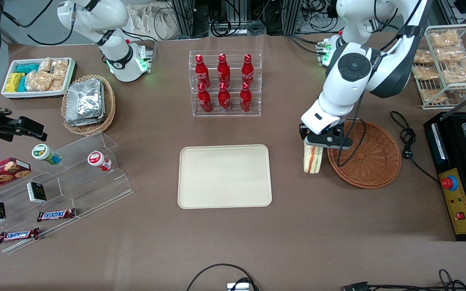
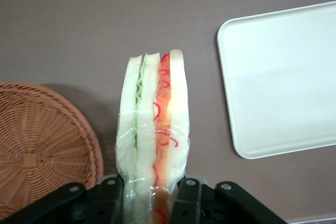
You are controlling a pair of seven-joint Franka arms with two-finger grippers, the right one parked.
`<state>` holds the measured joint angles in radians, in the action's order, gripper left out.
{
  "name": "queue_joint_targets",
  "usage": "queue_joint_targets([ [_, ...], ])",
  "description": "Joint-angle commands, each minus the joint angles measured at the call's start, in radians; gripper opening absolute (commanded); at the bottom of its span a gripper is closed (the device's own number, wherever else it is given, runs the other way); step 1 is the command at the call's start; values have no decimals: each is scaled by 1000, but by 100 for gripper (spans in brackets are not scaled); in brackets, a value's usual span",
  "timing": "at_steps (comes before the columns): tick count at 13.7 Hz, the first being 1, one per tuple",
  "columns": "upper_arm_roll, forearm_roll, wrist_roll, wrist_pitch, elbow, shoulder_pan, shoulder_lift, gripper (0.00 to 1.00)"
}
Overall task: Place sandwich from basket to tray
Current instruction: 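Lift the sandwich out of the basket and carry it toward the cream tray, then lower the sandwich onto the tray and open the left gripper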
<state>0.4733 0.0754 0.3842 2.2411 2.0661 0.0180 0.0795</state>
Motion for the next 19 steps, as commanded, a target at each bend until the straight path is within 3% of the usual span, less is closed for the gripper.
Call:
queue_joint_targets([
  [1, 14, 62, 99, -31, -118, 34, 103, 31],
  [4, 14, 154, 231, -31, -197, 83, 201, 31],
  [7, 14, 172, 312, -37, -312, 125, 319, 31],
  [16, 11, 366, 507, -38, -486, 240, 561, 31],
  [19, 8, 382, 524, -35, -517, 273, 620, 31],
])
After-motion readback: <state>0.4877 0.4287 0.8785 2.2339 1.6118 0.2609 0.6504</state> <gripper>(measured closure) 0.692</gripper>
